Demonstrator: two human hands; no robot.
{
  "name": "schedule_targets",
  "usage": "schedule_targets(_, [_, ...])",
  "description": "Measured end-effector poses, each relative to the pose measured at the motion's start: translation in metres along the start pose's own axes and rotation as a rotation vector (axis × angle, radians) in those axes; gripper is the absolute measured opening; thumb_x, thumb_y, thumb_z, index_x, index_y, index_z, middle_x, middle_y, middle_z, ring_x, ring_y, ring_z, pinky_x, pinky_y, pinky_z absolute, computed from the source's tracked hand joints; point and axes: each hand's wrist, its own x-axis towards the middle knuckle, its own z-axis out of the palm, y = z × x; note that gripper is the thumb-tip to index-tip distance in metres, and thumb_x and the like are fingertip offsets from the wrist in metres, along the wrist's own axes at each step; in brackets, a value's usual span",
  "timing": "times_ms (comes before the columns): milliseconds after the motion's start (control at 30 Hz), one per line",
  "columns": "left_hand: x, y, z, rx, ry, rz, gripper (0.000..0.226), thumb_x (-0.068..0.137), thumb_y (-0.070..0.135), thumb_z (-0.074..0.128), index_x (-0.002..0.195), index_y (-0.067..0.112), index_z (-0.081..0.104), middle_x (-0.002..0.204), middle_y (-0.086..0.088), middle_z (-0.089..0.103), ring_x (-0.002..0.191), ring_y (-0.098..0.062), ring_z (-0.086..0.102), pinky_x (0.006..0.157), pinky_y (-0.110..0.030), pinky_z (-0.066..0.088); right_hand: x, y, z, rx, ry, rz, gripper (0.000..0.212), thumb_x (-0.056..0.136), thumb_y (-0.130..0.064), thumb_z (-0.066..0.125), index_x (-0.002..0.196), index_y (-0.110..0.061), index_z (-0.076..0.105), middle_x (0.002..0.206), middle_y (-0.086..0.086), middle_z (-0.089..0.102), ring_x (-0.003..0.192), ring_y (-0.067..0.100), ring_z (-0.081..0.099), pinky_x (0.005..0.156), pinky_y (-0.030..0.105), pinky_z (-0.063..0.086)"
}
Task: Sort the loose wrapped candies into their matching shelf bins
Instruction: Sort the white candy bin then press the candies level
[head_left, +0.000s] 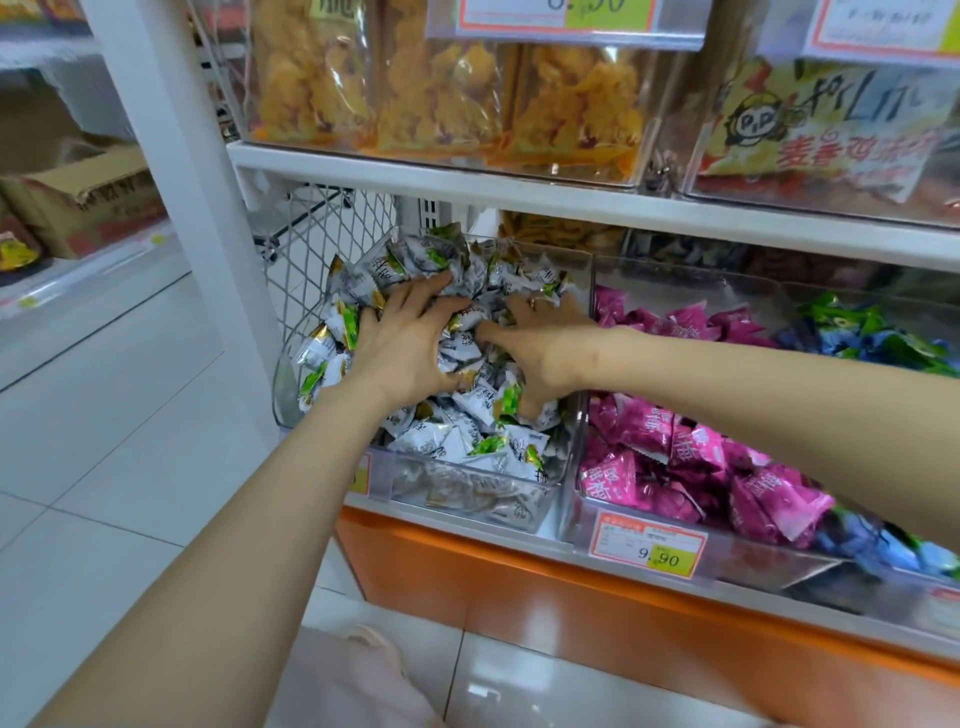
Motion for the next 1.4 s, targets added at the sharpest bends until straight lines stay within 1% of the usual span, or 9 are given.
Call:
schedule_targets(333, [-0.006, 0.011, 0.001, 0.100, -0.162, -0.018, 0.125, 0.054, 0.073, 0.069, 0.149, 0.029, 0.000, 0.156, 0.003, -0.015, 0.143, -0.023, -0.010, 0.110, -0.055, 0.014, 0.008, 0.021, -0.015, -0.143, 0.140, -0.061, 0.069, 0.074, -0.053, 0.070, 0.133, -0.038, 0.038, 0.145, 0.006, 0.028, 0.122, 0.029, 0.044, 0.087, 0.032, 0.043])
schedule_targets(533, [-0.003, 0.013, 0.012, 0.082, 0.017, -0.024, 0.107, 0.062, 0.070, 0.066, 0.147, 0.030, 0.015, 0.156, 0.000, 0.003, 0.142, -0.024, 0.004, 0.108, -0.053, 0.021, -0.014, 0.026, -0.009, 0.049, 0.215, -0.101, 0.057, 0.082, -0.041, 0.067, 0.134, -0.040, 0.043, 0.148, -0.001, 0.028, 0.131, 0.024, 0.036, 0.104, 0.036, 0.035])
schedule_targets(700, [-0.001, 0.013, 0.007, 0.045, -0.024, -0.023, 0.104, 0.064, 0.067, 0.068, 0.147, 0.031, 0.017, 0.156, 0.000, 0.003, 0.143, -0.024, 0.003, 0.108, -0.056, 0.019, -0.040, 0.022, -0.004, 0.079, 0.425, -0.275, 0.023, 0.087, -0.017, 0.062, 0.108, -0.024, 0.066, 0.109, -0.004, 0.060, 0.098, 0.014, 0.057, 0.086, 0.035, 0.047])
schedule_targets(767, [-0.001, 0.012, 0.003, 0.037, -0.067, -0.017, 0.105, 0.064, 0.064, 0.071, 0.147, 0.032, 0.015, 0.156, 0.001, 0.002, 0.143, -0.023, 0.000, 0.109, -0.058, 0.018, -0.046, 0.012, -0.005, 0.171, 0.261, -0.402, 0.027, 0.086, -0.008, 0.060, 0.107, -0.023, 0.068, 0.103, -0.009, 0.063, 0.088, 0.003, 0.058, 0.086, 0.029, 0.050])
schedule_targets(900, [-0.004, 0.010, -0.005, 0.044, -0.151, 0.009, 0.104, 0.069, 0.054, 0.072, 0.148, 0.030, 0.009, 0.157, 0.002, -0.001, 0.143, -0.024, -0.004, 0.110, -0.057, 0.015, -0.035, -0.007, 0.001, 0.075, -0.185, -0.448, 0.064, 0.085, -0.005, 0.061, 0.137, -0.038, 0.042, 0.146, -0.009, 0.036, 0.128, 0.010, 0.038, 0.103, 0.030, 0.036])
schedule_targets(967, [-0.005, 0.008, -0.007, 0.053, -0.162, 0.017, 0.101, 0.071, 0.050, 0.073, 0.148, 0.030, 0.010, 0.157, 0.003, -0.002, 0.144, -0.023, -0.004, 0.110, -0.055, 0.015, -0.027, -0.012, 0.003, -0.018, -0.271, -0.463, 0.076, 0.084, -0.010, 0.065, 0.142, -0.044, 0.029, 0.149, -0.007, 0.023, 0.127, 0.015, 0.037, 0.091, 0.025, 0.038])
schedule_targets(1167, [-0.007, 0.001, -0.009, 0.023, -0.149, 0.037, 0.090, 0.077, 0.042, 0.070, 0.147, 0.037, 0.014, 0.157, 0.009, 0.000, 0.144, -0.019, 0.000, 0.111, -0.053, 0.016, -0.017, -0.021, 0.013, -0.239, -0.201, -0.487, 0.079, 0.082, -0.017, 0.067, 0.142, -0.046, 0.025, 0.141, -0.001, 0.019, 0.066, 0.003, 0.039, 0.053, 0.020, 0.030])
schedule_targets(1300, [-0.010, -0.003, -0.009, 0.017, -0.125, 0.037, 0.085, 0.080, 0.038, 0.068, 0.147, 0.039, 0.015, 0.157, 0.011, 0.001, 0.144, -0.017, -0.001, 0.111, -0.050, 0.015, -0.021, -0.009, 0.007, -0.185, -0.208, -0.511, 0.065, 0.079, -0.019, 0.072, 0.133, -0.041, 0.042, 0.138, -0.007, 0.029, 0.089, 0.007, 0.048, 0.060, 0.015, 0.029])
schedule_targets(1400, [-0.012, -0.005, -0.009, 0.012, -0.098, 0.043, 0.082, 0.080, 0.039, 0.068, 0.146, 0.039, 0.018, 0.157, 0.012, 0.003, 0.144, -0.016, 0.002, 0.111, -0.048, 0.016, -0.023, 0.004, -0.002, -0.063, -0.197, -0.479, 0.060, 0.077, -0.023, 0.074, 0.128, -0.039, 0.048, 0.134, -0.006, 0.040, 0.117, 0.015, 0.043, 0.090, 0.030, 0.041])
